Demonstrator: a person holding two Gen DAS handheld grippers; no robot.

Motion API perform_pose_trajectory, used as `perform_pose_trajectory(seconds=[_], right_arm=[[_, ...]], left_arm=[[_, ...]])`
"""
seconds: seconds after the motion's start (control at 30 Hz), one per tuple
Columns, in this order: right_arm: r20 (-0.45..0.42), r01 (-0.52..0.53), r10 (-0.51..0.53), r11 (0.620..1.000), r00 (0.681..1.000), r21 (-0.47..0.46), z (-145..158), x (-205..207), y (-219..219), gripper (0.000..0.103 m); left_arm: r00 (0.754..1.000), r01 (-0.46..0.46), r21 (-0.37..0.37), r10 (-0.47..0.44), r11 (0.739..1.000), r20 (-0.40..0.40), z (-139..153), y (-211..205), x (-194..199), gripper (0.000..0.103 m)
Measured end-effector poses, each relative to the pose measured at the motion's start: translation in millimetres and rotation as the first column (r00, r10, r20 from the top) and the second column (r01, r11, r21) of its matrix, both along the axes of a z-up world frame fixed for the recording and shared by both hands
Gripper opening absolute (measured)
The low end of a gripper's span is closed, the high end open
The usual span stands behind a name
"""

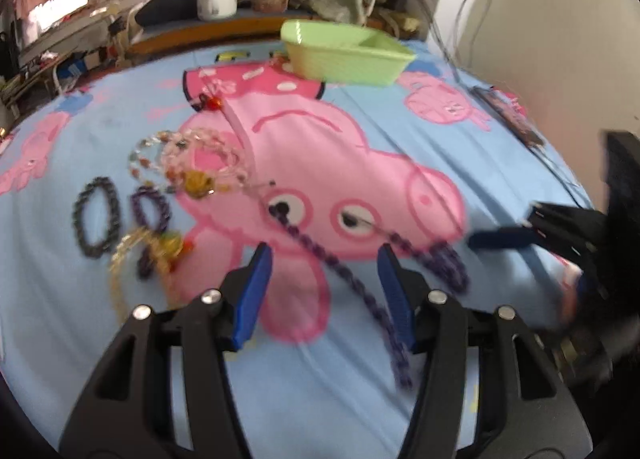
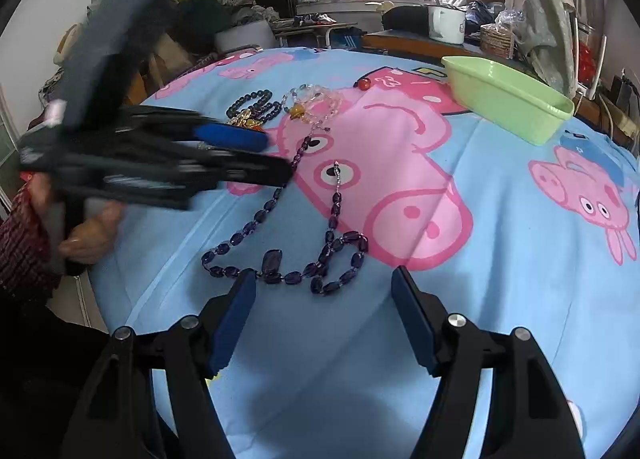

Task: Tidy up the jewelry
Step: 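Grasp the spread-out purple bead strand with the left tool, then carry the purple strand into the green basket and open the left tool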

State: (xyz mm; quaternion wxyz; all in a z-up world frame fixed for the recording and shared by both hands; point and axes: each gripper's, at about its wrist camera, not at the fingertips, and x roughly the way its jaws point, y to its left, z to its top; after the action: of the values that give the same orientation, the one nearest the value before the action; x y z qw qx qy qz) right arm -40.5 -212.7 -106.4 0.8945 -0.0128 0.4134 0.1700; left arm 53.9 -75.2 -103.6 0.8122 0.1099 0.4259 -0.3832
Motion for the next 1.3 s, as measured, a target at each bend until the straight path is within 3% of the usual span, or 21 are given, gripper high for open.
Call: perform_pose_trajectory(seconds=[0.1,0.2,0.23,0.3,0.4,0.43,0.47,0.5,0.57,0.7,0.8,0.87,0.93,1.0,1.03,1.07,1.1,1.23,1.3], right_arm=[[0.000,0.008,-0.008,1.000,1.000,0.014,0,-1,-2,0.042],[0.001,0.008,-0.008,1.000,1.000,0.021,0,-2,-4,0.042],[0.001,0.003,-0.003,1.000,1.000,0.023,0,-2,-5,0.042],[-0.001,-0.007,0.007,1.000,1.000,0.026,1,-2,-6,0.042],[-0.007,-0.029,0.029,0.999,1.000,0.029,1,-1,-8,0.042],[-0.011,-0.039,0.040,0.999,0.999,0.032,2,-1,-10,0.042],[-0.014,-0.049,0.050,0.998,0.999,0.033,3,-2,-11,0.042],[-0.015,-0.060,0.060,0.998,0.998,0.029,4,-2,-11,0.042],[-0.016,-0.090,0.090,0.996,0.996,-0.001,4,-2,-9,0.042],[-0.016,-0.149,0.148,0.984,0.989,-0.096,1,1,3,0.042],[-0.006,-0.181,0.181,0.976,0.983,-0.125,-1,6,11,0.042],[-0.008,-0.192,0.192,0.974,0.981,-0.124,-1,10,13,0.042],[0.000,-0.210,0.211,0.970,0.977,-0.122,-1,15,16,0.042],[0.009,-0.200,0.202,0.972,0.979,-0.120,-1,21,16,0.038],[0.005,-0.207,0.208,0.973,0.978,-0.100,-1,25,15,0.031],[0.012,-0.218,0.220,0.971,0.975,-0.095,1,27,16,0.006],[0.012,-0.226,0.228,0.970,0.974,-0.089,1,30,17,0.000],[-0.019,-0.223,0.224,0.975,0.974,0.017,1,39,15,0.000],[-0.050,-0.201,0.208,0.972,0.977,0.122,3,45,7,0.000]], left_arm=[[1.000,0.026,-0.020,-0.026,0.999,0.007,-5,-11,2,0.049],[0.987,0.154,-0.055,-0.156,0.986,-0.031,-3,-16,-12,0.017],[0.976,0.207,-0.071,-0.211,0.976,-0.056,-4,-16,-19,0.012],[0.952,0.290,-0.078,-0.295,0.954,-0.075,-7,-13,-36,0.010],[0.953,0.290,-0.072,-0.295,0.954,-0.068,-6,2,-47,0.010],[0.959,0.271,-0.072,-0.276,0.960,-0.070,-3,11,-49,0.012],[0.963,0.258,-0.073,-0.262,0.963,-0.062,0,18,-50,0.025],[0.970,0.236,-0.074,-0.239,0.969,-0.036,4,27,-52,0.049],[0.977,0.212,-0.085,-0.212,0.974,0.009,11,38,-59,0.067],[0.969,0.245,-0.069,-0.243,0.967,0.037,14,34,-75,0.067],[0.964,0.254,0.025,-0.255,0.967,0.072,3,24,-83,0.066],[0.969,0.227,0.094,-0.235,0.969,0.074,-9,19,-79,0.060],[0.967,0.222,0.092,-0.231,0.971,0.104,-9,20,-75,0.054],[0.971,0.216,0.076,-0.223,0.973,0.091,-8,21,-67,0.035],[0.974,0.203,0.074,-0.210,0.976,0.091,-8,21,-62,0.026],[0.976,0.193,0.068,-0.198,0.979,0.084,-8,21,-57,0.015],[0.980,0.186,0.043,-0.189,0.982,0.057,-8,21,-49,0.011],[0.986,0.166,-0.027,-0.166,0.986,-0.012,-8,18,-31,0.011],[0.986,0.157,-0.069,-0.161,0.985,-0.050,-5,16,-24,0.011]])
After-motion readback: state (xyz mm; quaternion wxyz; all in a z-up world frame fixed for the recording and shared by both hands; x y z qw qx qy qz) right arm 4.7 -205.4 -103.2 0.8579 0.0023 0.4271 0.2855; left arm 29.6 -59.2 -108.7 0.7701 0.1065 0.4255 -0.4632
